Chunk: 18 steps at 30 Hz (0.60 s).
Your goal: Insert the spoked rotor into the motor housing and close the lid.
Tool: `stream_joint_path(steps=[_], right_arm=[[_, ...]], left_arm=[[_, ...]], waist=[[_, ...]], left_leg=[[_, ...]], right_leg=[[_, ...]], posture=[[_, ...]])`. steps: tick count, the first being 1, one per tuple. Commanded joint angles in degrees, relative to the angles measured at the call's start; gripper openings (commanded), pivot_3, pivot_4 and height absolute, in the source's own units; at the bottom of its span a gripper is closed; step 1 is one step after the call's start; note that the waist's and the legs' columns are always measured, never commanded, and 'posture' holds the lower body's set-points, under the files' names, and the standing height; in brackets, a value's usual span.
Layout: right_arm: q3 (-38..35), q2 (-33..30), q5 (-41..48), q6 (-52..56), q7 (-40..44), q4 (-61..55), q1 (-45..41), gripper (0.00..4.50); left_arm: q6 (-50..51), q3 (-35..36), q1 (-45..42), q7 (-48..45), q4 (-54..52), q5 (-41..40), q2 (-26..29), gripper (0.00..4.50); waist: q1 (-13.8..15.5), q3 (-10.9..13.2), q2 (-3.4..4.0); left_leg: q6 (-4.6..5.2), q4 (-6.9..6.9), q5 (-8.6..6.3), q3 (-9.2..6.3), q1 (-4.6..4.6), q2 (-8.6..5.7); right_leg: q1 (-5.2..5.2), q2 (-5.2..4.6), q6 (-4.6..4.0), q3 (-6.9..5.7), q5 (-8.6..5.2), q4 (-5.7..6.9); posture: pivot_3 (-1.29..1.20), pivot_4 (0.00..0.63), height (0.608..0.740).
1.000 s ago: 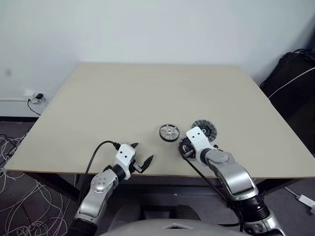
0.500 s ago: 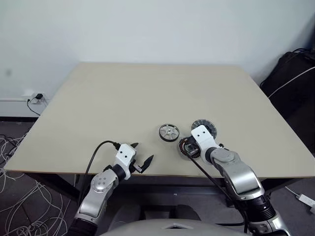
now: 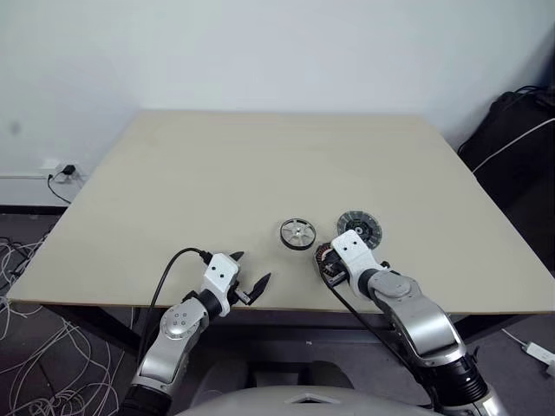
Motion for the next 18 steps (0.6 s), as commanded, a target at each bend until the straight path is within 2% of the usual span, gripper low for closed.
stream_joint_path(steps=[1,5,6,8,9,18], right_arm=[[-3.3,1.1,0.7,0.4,-1.0,-2.1,-1.1,0.02],[-3.9,2.0,1.0,0.4,-1.1,-1.6,-1.5,0.02],[-3.9,2.3,0.9,0.4,-1.2,-1.4,-1.6,0.31],[-3.8,2.6,0.7,0.3,-1.5,-0.9,-1.9,0.57],[-3.4,2.3,0.4,0.1,-1.7,-0.6,-2.1,0.92],[-2.5,0.7,-0.8,-1.0,-1.3,1.6,-3.3,0.92]], left_arm=[[-0.2,-0.1,-0.4,-0.4,-1.8,-0.4,-0.3,4.50],[-0.2,-0.1,-0.4,-0.4,-1.8,-0.4,-0.4,4.50],[-0.2,-0.1,-0.3,-0.4,-1.8,-0.4,-0.4,4.50],[-0.2,-0.1,-0.3,-0.3,-1.9,-0.4,-0.4,4.50],[-0.2,-0.1,-0.3,-0.3,-1.9,-0.4,-0.5,4.50],[0.0,0.1,0.0,0.0,-2.1,-0.3,-0.4,4.50]], waist=[[0.0,0.0,0.00],[0.0,0.0,0.00],[0.0,0.0,0.00],[0.0,0.0,0.01],[0.0,0.0,0.01],[0.0,0.0,0.01]], left_leg=[[0.00,0.00,0.00,0.00,0.00,0.00],[0.00,0.00,0.00,0.00,0.00,0.00],[0.00,0.00,0.00,0.00,0.00,0.00],[0.00,0.00,0.00,0.00,0.00,0.00],[0.00,0.00,0.00,0.00,0.00,0.00],[0.00,-0.01,0.00,0.00,0.00,0.00]], right_leg=[[0.00,0.00,0.00,0.00,0.00,0.00],[0.00,0.01,0.00,0.00,0.00,0.00],[0.00,0.01,0.00,0.00,0.00,0.00],[0.00,0.00,0.00,0.00,0.00,0.00],[0.00,0.00,0.00,0.00,0.00,0.00],[-0.01,0.00,0.00,0.00,0.00,-0.01]], posture=[[0.00,0.000,0.740],[0.00,0.000,0.740],[0.00,0.000,0.740],[0.00,0.000,0.740],[0.00,0.000,0.740],[0.00,0.000,0.740]])
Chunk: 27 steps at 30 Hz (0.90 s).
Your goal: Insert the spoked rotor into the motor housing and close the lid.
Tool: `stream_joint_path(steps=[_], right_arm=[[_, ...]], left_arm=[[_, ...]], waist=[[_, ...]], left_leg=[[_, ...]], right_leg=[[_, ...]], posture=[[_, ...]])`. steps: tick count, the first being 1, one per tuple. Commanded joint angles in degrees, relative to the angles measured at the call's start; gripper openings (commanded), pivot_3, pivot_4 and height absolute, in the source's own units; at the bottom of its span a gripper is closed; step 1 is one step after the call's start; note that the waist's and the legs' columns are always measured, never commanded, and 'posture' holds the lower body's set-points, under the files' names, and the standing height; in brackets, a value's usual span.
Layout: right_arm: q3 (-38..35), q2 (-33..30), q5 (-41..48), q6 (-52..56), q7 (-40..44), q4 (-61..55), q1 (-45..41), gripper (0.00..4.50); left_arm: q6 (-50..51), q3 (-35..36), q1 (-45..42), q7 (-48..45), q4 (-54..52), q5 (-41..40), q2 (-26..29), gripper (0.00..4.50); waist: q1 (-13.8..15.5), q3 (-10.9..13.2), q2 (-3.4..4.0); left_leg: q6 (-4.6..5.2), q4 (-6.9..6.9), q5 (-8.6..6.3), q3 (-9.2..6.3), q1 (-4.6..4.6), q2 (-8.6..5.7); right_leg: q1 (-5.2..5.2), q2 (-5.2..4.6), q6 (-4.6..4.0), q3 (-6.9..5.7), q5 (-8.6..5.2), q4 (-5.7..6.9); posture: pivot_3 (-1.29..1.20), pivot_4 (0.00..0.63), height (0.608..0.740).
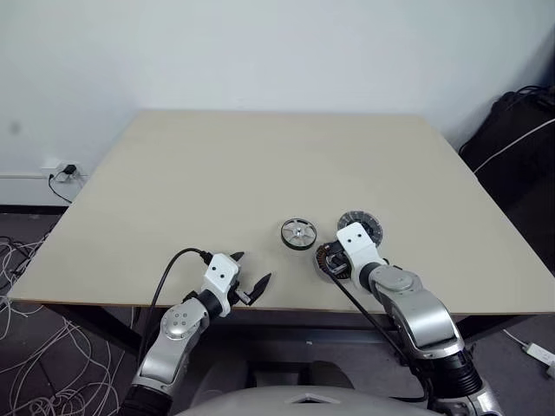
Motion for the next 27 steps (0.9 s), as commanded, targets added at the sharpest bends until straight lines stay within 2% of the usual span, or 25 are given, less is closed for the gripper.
stream_joint_path(steps=[1,17,27], right_arm=[[0.4,-1.7,-1.1,-1.7,-0.1,0.0,-1.5,0.92],[5.9,-7.4,-1.5,-2.7,4.2,1.5,-3.1,0.92],[5.8,-7.2,-1.5,-3.9,5.4,5.4,-5.2,0.92]], left_arm=[[-0.1,0.1,-0.1,-0.1,-2.1,-0.3,-0.2,4.50],[-0.2,0.2,-0.3,0.1,-1.7,-0.4,-0.7,4.50],[-0.5,0.3,0.1,0.5,-1.8,-0.3,-1.1,4.50]], waist=[[0.0,0.0,0.00],[0.0,0.0,-0.01],[-0.1,0.0,-0.06]], left_leg=[[0.00,0.00,0.00,0.00,0.00,0.00],[0.01,0.01,0.00,-0.01,0.00,0.00],[0.01,0.03,0.00,-0.01,0.01,0.00]], right_leg=[[0.00,0.00,0.00,0.00,0.00,0.00],[0.02,-0.01,0.00,-0.01,0.00,-0.02],[0.02,-0.01,0.00,-0.01,0.00,-0.01]], posture=[[0.00,0.000,0.740],[0.00,0.000,0.740],[0.00,0.000,0.740]])
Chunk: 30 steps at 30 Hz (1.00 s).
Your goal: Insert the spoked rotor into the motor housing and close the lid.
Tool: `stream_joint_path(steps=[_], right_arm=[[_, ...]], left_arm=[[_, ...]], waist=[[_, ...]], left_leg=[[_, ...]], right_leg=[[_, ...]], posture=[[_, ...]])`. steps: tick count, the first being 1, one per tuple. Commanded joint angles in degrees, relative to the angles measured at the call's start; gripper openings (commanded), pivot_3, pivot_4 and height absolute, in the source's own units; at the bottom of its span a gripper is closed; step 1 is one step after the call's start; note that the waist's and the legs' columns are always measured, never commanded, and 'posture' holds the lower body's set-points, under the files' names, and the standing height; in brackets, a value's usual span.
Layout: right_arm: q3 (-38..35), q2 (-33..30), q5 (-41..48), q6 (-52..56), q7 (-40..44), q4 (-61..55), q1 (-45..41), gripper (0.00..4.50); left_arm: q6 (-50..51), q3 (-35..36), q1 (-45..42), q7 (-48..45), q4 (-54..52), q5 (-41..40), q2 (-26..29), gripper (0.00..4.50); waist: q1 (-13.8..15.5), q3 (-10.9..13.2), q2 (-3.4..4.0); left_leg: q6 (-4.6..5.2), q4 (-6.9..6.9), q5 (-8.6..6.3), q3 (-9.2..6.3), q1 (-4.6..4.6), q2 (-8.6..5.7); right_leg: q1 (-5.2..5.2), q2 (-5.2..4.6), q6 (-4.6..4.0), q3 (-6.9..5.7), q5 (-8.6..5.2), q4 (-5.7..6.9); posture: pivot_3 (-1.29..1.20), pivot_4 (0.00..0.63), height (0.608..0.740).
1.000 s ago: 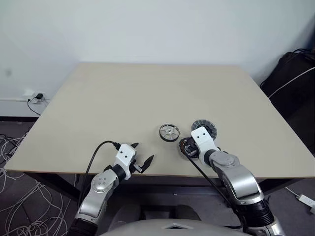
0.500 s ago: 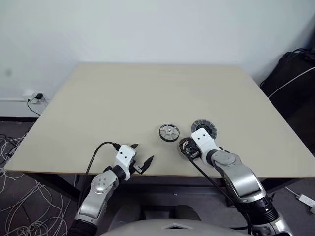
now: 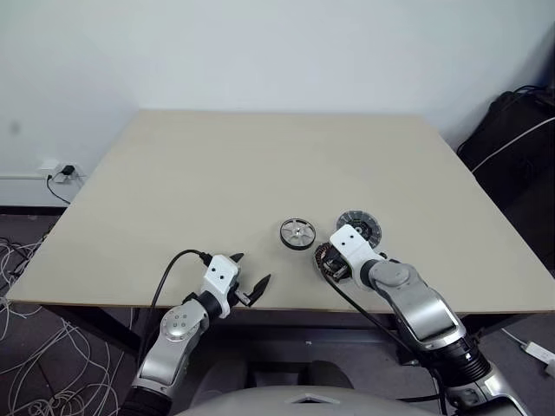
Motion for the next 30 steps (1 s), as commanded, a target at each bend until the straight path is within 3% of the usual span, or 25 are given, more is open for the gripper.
stream_joint_path(steps=[1,5,9,30], right_arm=[[-1.2,0.4,0.3,-0.5,0.2,1.2,-1.2,0.92],[-2.5,1.5,1.2,0.0,0.3,2.1,-1.3,0.92],[-3.3,2.0,1.8,0.2,0.6,2.4,-1.0,0.02],[-8.6,3.8,4.7,3.8,-0.4,-4.3,-1.7,0.02]], left_arm=[[-0.6,0.3,-0.2,0.3,-1.8,-0.3,-0.4,4.50],[-0.6,0.3,-0.3,0.4,-1.7,-0.2,-0.5,4.50],[-0.7,0.3,-0.4,0.4,-1.7,-0.2,-0.6,4.50],[-1.1,0.2,-1.0,-0.3,-0.6,-0.2,-0.7,4.50]], waist=[[0.0,0.0,-0.02],[-0.1,0.0,-0.04],[-0.2,0.0,-0.08],[0.0,0.0,0.02]], left_leg=[[0.00,0.00,0.00,0.00,0.00,0.00],[0.00,0.02,0.00,0.00,0.03,0.00],[0.00,0.05,0.00,0.01,0.05,0.00],[0.00,-0.02,0.00,0.02,-0.03,0.00]], right_leg=[[0.00,0.00,0.00,0.00,0.00,0.01],[0.04,0.00,0.01,0.01,0.01,0.01],[0.06,0.00,0.08,0.01,0.04,0.02],[-0.04,-0.05,0.08,-0.02,0.05,-0.04]], posture=[[0.00,0.000,0.740],[0.00,0.000,0.740],[0.00,0.000,0.740],[0.00,0.000,0.740]])
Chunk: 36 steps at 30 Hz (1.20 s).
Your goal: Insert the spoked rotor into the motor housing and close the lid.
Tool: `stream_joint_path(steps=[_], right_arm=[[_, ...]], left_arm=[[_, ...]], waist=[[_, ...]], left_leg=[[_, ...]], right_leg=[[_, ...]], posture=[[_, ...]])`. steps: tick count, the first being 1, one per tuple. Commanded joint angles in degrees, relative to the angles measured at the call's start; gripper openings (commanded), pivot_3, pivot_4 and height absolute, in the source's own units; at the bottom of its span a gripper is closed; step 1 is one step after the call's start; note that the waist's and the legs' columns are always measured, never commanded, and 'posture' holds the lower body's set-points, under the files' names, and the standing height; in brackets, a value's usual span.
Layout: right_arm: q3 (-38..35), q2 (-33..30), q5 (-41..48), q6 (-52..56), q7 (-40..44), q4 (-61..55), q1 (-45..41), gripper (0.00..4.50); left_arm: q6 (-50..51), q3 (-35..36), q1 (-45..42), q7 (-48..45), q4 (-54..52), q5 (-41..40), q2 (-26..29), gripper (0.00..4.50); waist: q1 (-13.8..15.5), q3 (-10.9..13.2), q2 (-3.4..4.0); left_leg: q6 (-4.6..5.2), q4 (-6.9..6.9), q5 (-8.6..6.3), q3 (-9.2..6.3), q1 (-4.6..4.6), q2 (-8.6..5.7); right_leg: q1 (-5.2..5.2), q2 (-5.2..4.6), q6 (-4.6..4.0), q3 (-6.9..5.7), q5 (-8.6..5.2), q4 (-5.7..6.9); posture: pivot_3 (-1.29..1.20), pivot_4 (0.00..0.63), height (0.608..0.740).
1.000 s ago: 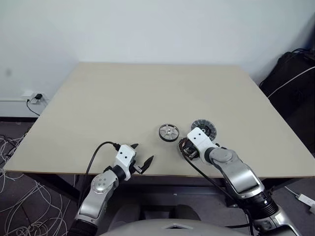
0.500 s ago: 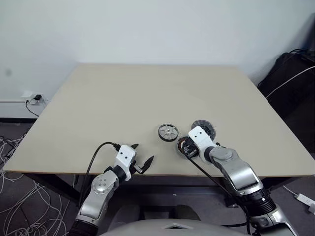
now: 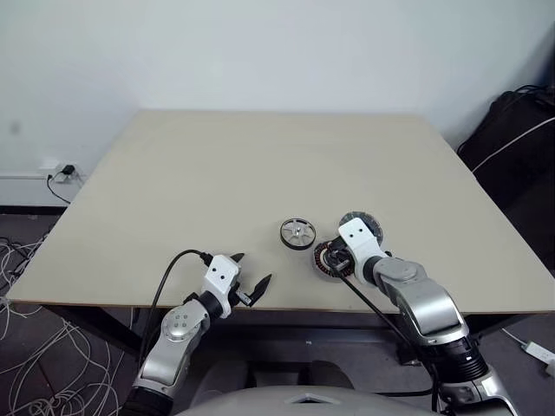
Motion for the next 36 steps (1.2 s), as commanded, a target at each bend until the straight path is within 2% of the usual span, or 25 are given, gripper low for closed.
stream_joint_path(steps=[1,12,36], right_arm=[[-1.3,-0.5,0.9,1.9,0.3,-3.3,-2.0,0.02],[0.1,-4.3,3.5,7.7,3.2,-4.6,-3.4,0.02],[1.4,-6.1,4.6,8.4,3.5,-1.8,-4.7,0.02]], left_arm=[[-1.0,0.1,-0.9,-0.2,-0.5,-0.2,-0.3,4.50],[-1.8,0.1,-1.1,-0.2,0.4,-0.1,-0.3,4.50],[-2.8,0.4,-0.3,0.0,1.0,-0.2,-0.3,4.50]], waist=[[0.0,0.0,0.00],[0.0,0.0,0.03],[0.0,0.0,0.07]], left_leg=[[0.00,0.00,0.00,0.00,0.00,0.00],[0.04,-0.02,-0.02,0.00,-0.04,0.00],[0.18,-0.08,-0.12,0.00,-0.22,-0.01]], right_leg=[[0.00,0.00,0.00,0.00,0.00,0.00],[0.01,-0.03,-0.01,-0.02,0.00,-0.11],[-0.02,-0.05,0.03,-0.05,0.04,-0.47]], posture=[[0.00,0.000,0.740],[0.00,0.000,0.740],[0.00,0.000,0.740]])
